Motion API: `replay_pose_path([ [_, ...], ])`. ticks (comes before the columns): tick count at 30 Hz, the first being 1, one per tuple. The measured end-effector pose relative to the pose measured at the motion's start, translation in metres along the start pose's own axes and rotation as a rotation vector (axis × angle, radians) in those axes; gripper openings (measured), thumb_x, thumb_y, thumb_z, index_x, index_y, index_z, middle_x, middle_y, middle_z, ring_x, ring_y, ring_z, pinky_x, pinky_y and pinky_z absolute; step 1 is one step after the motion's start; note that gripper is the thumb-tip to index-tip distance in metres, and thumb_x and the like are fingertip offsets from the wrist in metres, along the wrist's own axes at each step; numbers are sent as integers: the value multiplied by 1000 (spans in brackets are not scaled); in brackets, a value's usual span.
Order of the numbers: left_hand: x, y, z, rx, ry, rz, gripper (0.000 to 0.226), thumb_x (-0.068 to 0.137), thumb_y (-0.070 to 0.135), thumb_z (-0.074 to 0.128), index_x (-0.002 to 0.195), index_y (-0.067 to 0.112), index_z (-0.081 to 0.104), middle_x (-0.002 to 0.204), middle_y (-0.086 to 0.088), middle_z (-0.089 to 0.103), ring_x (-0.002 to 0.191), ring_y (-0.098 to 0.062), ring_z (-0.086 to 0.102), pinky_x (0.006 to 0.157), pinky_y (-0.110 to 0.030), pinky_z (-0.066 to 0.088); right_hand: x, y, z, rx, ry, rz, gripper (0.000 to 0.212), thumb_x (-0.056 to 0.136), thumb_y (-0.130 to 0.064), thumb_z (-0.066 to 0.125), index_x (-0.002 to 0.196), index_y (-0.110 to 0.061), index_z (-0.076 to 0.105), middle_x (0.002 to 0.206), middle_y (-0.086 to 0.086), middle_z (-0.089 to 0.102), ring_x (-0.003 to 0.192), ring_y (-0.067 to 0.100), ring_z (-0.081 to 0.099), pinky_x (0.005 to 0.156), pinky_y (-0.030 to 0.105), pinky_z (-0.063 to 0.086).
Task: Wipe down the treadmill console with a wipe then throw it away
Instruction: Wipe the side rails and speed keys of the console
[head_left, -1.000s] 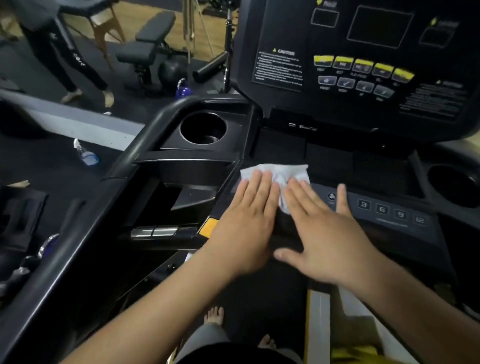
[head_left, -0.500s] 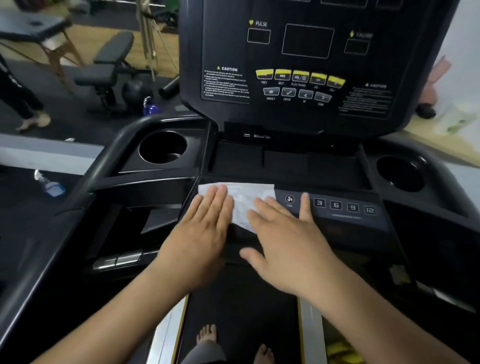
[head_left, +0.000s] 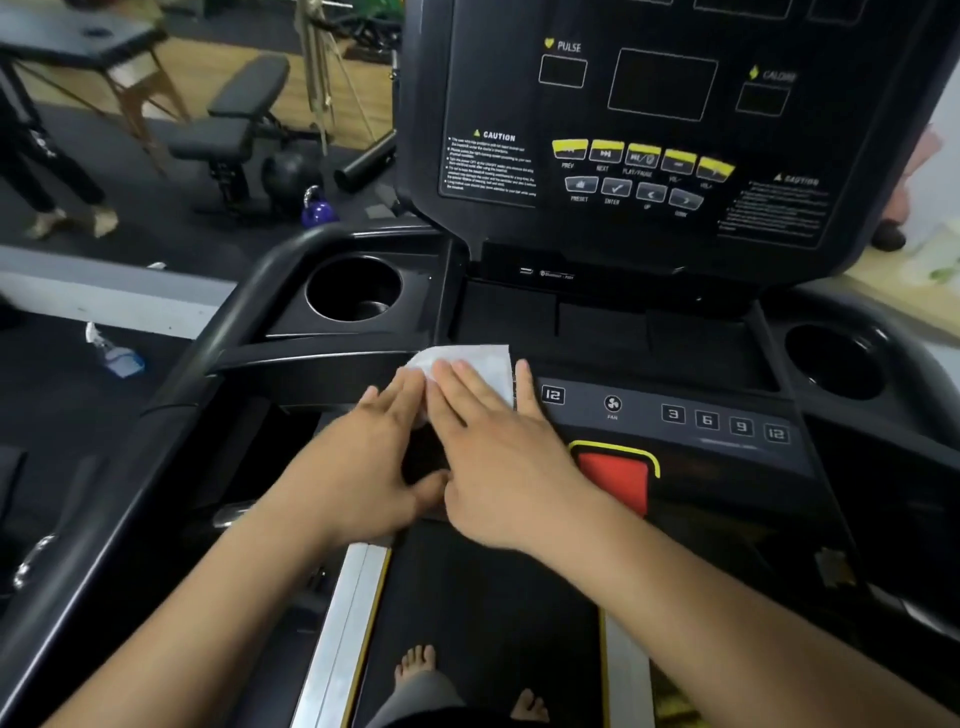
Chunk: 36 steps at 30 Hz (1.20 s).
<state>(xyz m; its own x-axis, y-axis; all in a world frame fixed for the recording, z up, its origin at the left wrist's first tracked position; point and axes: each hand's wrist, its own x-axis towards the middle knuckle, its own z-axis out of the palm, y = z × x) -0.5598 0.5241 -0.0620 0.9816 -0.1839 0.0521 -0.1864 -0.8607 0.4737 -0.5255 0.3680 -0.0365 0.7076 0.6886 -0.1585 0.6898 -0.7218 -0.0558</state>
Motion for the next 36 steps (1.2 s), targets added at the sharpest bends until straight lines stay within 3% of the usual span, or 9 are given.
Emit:
replay_pose_path([
  [4, -4, -12, 2, -220, 18, -39, 64, 72, 45, 69, 125, 22, 43, 108, 7, 63, 100, -15, 63, 86, -38, 51, -1, -6, 0, 20, -14, -1, 89, 88, -27, 48, 154, -11, -9, 162, 6, -18, 147, 17, -22, 115, 61, -10],
  [8, -45, -17, 2, -234, 25, -34, 88, 71, 53, 70, 146, 20, 37, 98, 14, 69, 91, 0, 65, 81, -27, 51, -35, -35, 16, 7, -77, -95, 90, 88, -29, 47, 153, -7, -11, 161, 11, -21, 146, 23, -25, 112, 61, -16],
  [11, -49, -20, 4, -266, -11, -45, 75, 75, 52, 68, 137, 17, 44, 95, 15, 69, 87, 0, 65, 78, -27, 52, -35, -33, 14, 10, -104, -114, 87, 89, -30, 47, 154, -10, -7, 161, 6, -21, 147, 19, -24, 112, 61, -19],
  [14, -18, -13, 8, -169, 13, -43, 74, 79, 56, 59, 137, 14, 38, 128, 1, 58, 113, -15, 58, 94, -33, 47, -19, -11, 2, -48, -81, -69, 91, 86, -32, 49, 154, -13, -9, 162, 1, -20, 147, 14, -22, 112, 63, -15],
  [18, 17, 12, 24, 55, 21, -78, 99, 82, 65, 31, 155, 6, 3, 162, -24, 1, 151, -34, 3, 121, -45, 16, -3, 11, -15, -15, -101, 93, 99, 81, -32, 52, 154, -17, -13, 160, -2, -26, 145, 10, -27, 115, 62, -11],
  [21, -7, 17, 28, 198, 50, -39, 94, 87, 67, 27, 155, 2, 11, 161, -28, 1, 151, -35, -3, 120, -48, 17, -29, 7, -3, -4, -74, 42, 97, 81, -35, 52, 154, -19, -10, 160, 0, -21, 147, 15, -19, 116, 61, -9],
  [25, -52, 23, 39, 324, 50, 43, 93, 88, 68, 39, 149, -1, 31, 158, -28, 18, 149, -41, 10, 116, -54, 26, -69, 0, 22, 7, -64, -21, 96, 56, -40, 62, 145, -12, 41, 156, 8, 33, 143, 24, 33, 106, 62, 16],
  [29, -14, 34, 38, 426, -4, 33, 97, 91, 65, 30, 150, -4, -1, 158, -32, -1, 148, -45, -5, 120, -55, 12, -46, 20, -1, 6, -85, 63, 90, 91, -36, 48, 150, -21, -17, 154, -5, -29, 146, 13, -21, 116, 62, -9],
  [36, -1, 63, 29, 585, -200, -1, 97, 95, 63, 24, 134, -4, -33, 152, -34, -26, 142, -47, -25, 114, -60, -16, -58, 11, 5, -70, -117, 137, 100, 86, -38, 51, 148, -13, -23, 158, 7, -29, 145, 22, -27, 111, 68, -12],
])
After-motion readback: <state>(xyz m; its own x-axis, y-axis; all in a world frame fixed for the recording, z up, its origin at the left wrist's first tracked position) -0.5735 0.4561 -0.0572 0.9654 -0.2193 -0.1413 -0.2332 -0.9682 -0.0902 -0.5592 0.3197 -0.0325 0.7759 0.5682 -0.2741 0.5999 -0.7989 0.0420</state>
